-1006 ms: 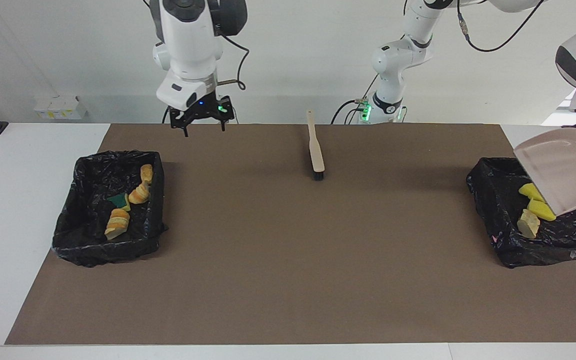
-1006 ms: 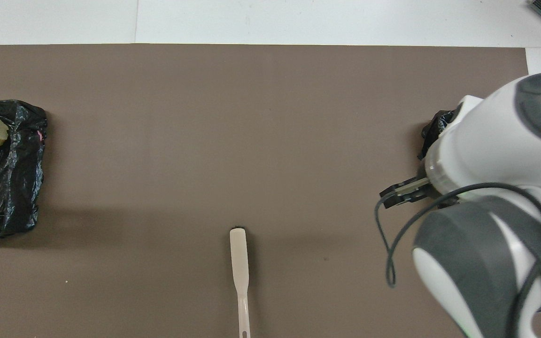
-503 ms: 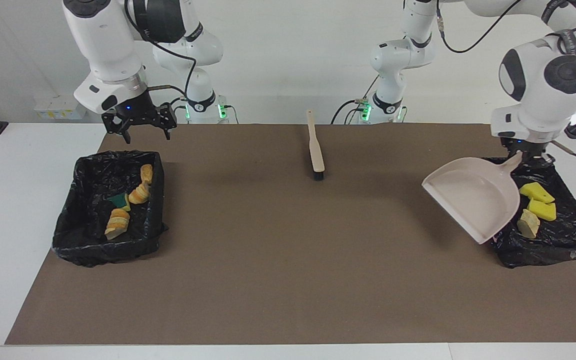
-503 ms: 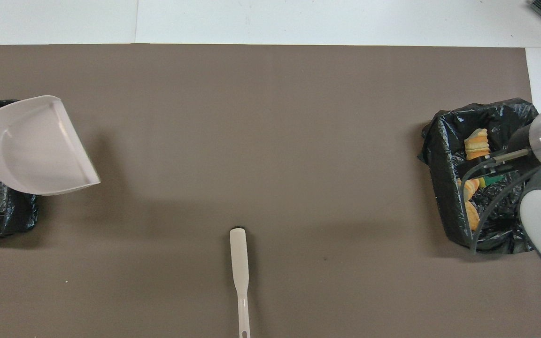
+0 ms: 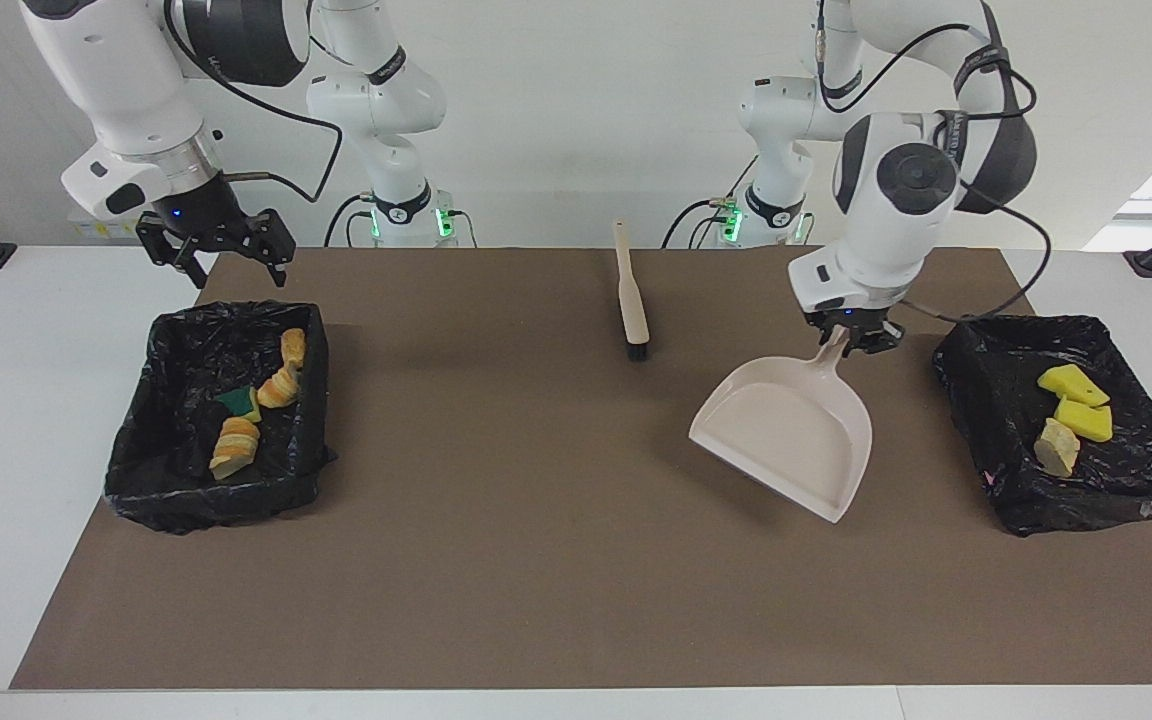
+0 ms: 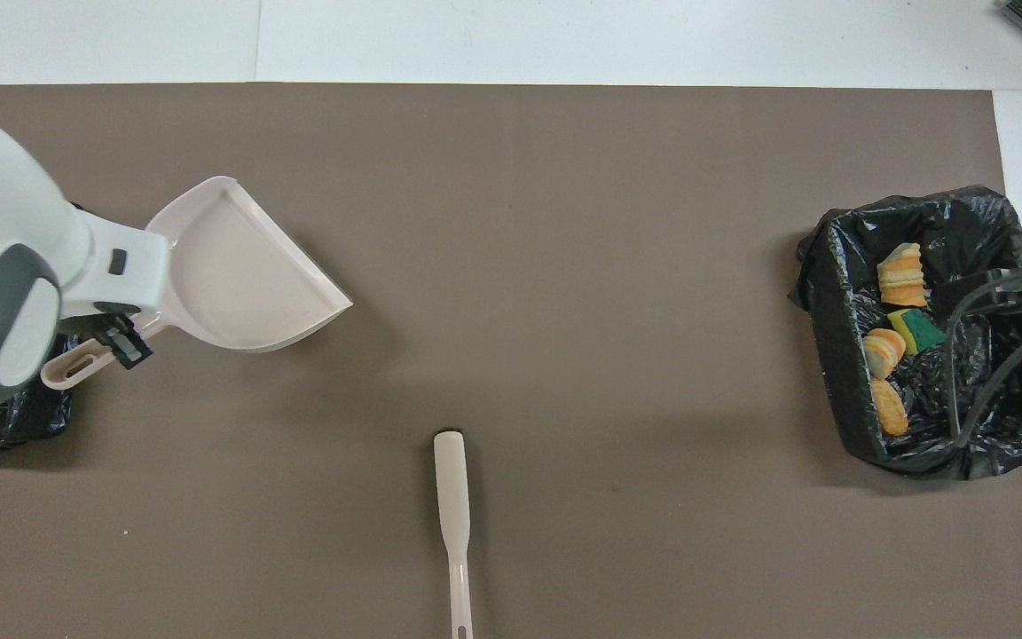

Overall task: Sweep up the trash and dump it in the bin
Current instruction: 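Carry the empty dustpan back and lower it mid-table with the left gripper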

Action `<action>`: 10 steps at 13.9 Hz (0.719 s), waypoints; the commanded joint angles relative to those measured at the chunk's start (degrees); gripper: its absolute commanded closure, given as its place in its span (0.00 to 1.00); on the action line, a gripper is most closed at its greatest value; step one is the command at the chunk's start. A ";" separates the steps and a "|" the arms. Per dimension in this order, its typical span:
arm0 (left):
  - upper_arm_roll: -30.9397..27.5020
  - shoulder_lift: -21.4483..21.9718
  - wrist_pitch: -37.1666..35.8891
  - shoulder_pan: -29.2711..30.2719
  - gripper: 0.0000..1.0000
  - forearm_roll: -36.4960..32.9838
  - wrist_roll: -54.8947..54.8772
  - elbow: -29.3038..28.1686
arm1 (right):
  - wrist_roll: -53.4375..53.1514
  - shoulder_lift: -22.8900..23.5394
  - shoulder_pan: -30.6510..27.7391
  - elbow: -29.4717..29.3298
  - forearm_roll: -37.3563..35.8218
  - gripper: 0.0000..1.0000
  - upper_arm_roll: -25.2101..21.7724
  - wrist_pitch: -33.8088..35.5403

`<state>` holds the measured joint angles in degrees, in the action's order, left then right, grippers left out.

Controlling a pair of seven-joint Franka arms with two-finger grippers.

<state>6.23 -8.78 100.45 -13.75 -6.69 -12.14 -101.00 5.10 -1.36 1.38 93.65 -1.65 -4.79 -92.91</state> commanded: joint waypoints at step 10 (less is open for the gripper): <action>-1.22 -9.86 11.16 -13.23 1.00 10.72 38.51 6.62 | -3.69 -1.01 0.02 0.65 1.21 0.00 1.27 -0.44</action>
<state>6.16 -19.00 109.10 -25.58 2.35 25.71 -93.08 2.41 -1.76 1.86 93.56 -1.35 -3.88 -93.02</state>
